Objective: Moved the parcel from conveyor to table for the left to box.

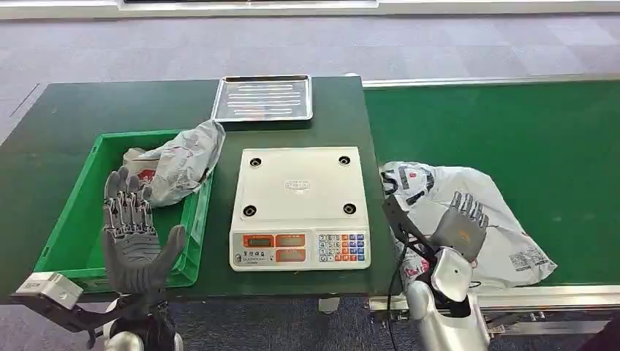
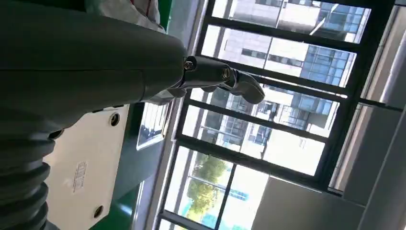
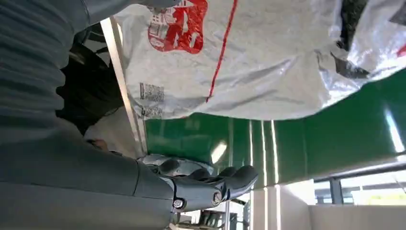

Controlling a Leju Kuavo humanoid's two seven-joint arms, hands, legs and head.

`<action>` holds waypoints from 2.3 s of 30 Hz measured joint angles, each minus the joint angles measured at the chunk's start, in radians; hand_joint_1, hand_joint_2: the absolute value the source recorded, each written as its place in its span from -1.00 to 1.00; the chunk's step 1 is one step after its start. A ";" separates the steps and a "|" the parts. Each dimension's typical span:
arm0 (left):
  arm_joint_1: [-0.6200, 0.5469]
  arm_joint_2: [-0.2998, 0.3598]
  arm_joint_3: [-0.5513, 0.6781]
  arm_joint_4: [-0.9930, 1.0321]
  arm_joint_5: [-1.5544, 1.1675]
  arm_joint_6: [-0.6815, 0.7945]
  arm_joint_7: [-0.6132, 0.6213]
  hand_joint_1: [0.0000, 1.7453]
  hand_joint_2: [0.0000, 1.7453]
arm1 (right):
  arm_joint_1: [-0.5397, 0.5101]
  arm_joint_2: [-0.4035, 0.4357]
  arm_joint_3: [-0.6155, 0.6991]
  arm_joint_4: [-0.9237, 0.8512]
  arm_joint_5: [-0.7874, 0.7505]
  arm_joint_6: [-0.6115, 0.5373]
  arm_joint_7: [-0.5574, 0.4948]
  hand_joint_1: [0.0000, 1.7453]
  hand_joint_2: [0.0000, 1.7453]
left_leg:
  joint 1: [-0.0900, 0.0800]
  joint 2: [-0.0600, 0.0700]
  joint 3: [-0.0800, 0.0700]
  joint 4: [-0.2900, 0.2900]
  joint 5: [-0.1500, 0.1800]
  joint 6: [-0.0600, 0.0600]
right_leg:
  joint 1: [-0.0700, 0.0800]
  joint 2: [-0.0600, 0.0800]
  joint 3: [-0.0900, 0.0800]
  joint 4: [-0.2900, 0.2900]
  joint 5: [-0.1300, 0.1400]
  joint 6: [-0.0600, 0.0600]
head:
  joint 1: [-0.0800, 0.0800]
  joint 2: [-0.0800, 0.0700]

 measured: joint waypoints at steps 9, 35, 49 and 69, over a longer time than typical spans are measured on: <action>-0.009 -0.007 0.009 -0.006 -0.014 -0.012 0.008 -1.00 1.00 | 0.027 -0.006 -0.039 0.008 -0.131 0.128 -0.043 -1.00 1.00 | 0.000 0.000 0.000 0.000 0.000 0.000 | 0.000 0.000 0.000 0.000 0.000 0.000 | 0.000 0.000; -0.023 -0.019 0.065 -0.053 -0.030 -0.062 0.031 -1.00 1.00 | -0.112 -0.060 -0.146 0.062 0.018 0.081 -0.009 -1.00 1.00 | 0.000 0.000 0.001 0.000 0.000 0.000 | -0.001 0.000 0.000 0.000 0.001 0.001 | 0.000 0.000; -0.087 -0.016 0.065 0.034 -0.034 -0.092 0.025 -1.00 1.00 | -0.406 -0.227 -0.208 0.565 0.019 0.144 -0.211 -1.00 1.00 | 0.000 0.000 0.000 0.002 0.002 0.003 | -0.003 0.001 0.000 0.000 0.003 0.004 | 0.000 0.000; -0.147 -0.001 0.065 0.085 -0.010 -0.127 -0.005 -1.00 1.00 | -0.405 -0.361 -0.082 0.761 -0.276 0.438 -0.846 -1.00 1.00 | 0.000 -0.002 -0.001 0.002 0.001 0.003 | -0.003 0.000 0.000 0.000 0.003 0.005 | 0.000 0.000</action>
